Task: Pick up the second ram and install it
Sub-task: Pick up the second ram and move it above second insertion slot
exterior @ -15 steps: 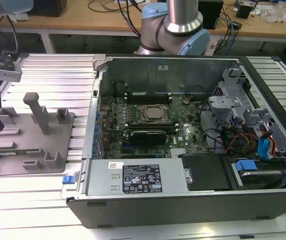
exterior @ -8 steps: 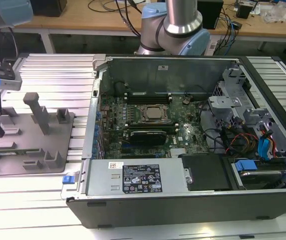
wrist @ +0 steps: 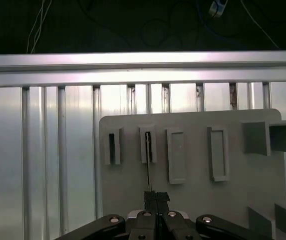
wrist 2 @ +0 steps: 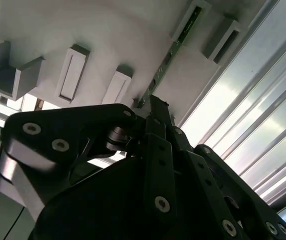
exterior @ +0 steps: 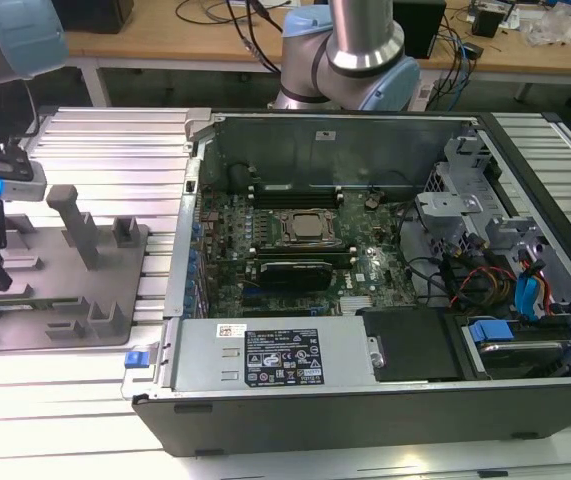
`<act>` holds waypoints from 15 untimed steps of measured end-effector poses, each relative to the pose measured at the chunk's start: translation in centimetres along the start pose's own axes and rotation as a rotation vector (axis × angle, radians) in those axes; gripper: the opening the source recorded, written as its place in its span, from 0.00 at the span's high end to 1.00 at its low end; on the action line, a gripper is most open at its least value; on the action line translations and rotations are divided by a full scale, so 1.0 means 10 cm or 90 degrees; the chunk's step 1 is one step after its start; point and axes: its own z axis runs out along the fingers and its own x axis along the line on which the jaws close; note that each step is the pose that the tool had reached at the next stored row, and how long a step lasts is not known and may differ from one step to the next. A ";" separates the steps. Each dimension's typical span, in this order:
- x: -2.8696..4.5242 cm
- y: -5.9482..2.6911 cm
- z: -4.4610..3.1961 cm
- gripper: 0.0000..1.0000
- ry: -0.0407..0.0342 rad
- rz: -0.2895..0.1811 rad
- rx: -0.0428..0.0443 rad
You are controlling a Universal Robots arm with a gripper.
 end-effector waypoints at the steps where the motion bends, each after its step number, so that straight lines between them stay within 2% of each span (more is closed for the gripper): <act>1: 0.002 -0.009 0.020 0.92 0.0000 0.000 -0.0001; 5: 0.004 -0.026 0.126 0.92 0.0000 0.000 -0.0002; 9: 0.005 -0.026 0.127 0.92 0.0000 0.000 -0.0003; 10: 0.005 -0.026 0.128 0.87 0.0000 0.000 -0.0002; 11: 0.005 -0.026 0.128 0.87 0.0000 0.000 -0.0003; 12: 0.005 -0.026 0.128 0.79 -0.0001 0.000 -0.0002; 15: 0.006 -0.025 0.160 0.79 0.0004 -0.006 -0.0004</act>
